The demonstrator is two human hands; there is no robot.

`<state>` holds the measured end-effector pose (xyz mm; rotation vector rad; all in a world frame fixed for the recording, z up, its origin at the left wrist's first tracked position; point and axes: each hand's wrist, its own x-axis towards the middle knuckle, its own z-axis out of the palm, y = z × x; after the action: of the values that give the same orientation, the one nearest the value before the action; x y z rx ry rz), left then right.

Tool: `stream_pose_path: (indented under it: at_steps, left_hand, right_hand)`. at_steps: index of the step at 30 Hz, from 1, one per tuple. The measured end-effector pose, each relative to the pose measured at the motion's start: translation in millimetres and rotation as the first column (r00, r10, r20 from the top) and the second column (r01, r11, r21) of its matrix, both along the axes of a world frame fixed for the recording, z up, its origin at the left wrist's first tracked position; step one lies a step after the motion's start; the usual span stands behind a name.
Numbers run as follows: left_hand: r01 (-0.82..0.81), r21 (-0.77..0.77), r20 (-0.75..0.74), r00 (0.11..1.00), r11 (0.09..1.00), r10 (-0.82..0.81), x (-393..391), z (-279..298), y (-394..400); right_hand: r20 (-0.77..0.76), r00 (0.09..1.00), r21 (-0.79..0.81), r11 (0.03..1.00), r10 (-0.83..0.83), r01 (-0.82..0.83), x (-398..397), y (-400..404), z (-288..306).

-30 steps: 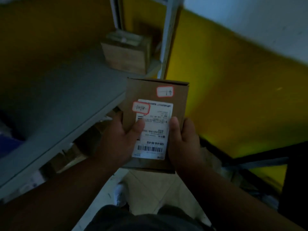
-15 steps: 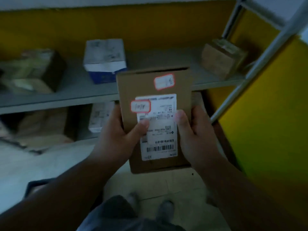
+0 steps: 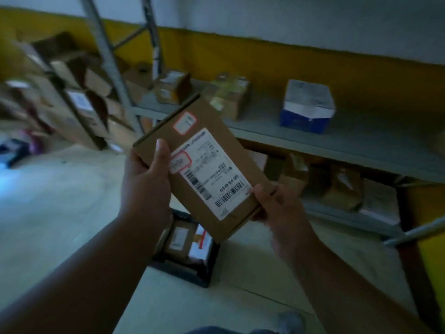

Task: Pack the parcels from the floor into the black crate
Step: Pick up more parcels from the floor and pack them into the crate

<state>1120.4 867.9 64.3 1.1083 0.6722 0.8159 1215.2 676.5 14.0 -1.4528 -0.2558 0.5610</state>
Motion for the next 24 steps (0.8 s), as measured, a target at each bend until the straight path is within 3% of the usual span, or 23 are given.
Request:
stream_pose_path:
  at_steps: [2,5,10,14,17,19,22,24]
  left_hand:
    - [-0.038,-0.02,-0.034,0.999,0.999,0.037,-53,-5,35]
    - [-0.016,-0.12,-0.08,0.997,0.993,0.006,-121,-14,78]
    - [0.12,-0.126,-0.206,0.968,0.985,-0.144,-171,-28,150]
    - [0.364,-0.023,-0.416,0.843,0.931,-0.34,-153,-41,175]
    - [0.45,0.06,-0.495,0.789,0.891,-0.365,-133,-54,175]
    - [0.333,0.073,-0.451,0.852,0.94,-0.267,-124,-63,173]
    - [0.029,-0.138,-0.325,0.943,0.99,-0.073,-111,-76,166]
    - [-0.038,-0.233,-0.328,0.944,0.972,-0.042,-100,-83,160]
  right_hand:
    - [-0.235,0.969,0.129,0.99,0.079,-0.05,-46,48,-10]
    - [-0.312,0.945,0.099,0.993,0.099,-0.071,-82,98,-10]
    - [0.023,0.992,-0.137,0.983,0.127,-0.123,-78,139,3]
    - [0.302,0.921,-0.337,0.931,0.245,-0.137,-59,149,6]
    - [0.358,0.904,-0.359,0.928,0.233,-0.097,-39,157,4]
    - [0.291,0.937,-0.344,0.935,0.195,-0.087,-27,160,-2]
    - [0.039,0.989,-0.29,0.949,0.143,-0.125,-19,163,-15]
    - [-0.147,0.979,-0.232,0.958,0.14,-0.172,-23,172,-27]
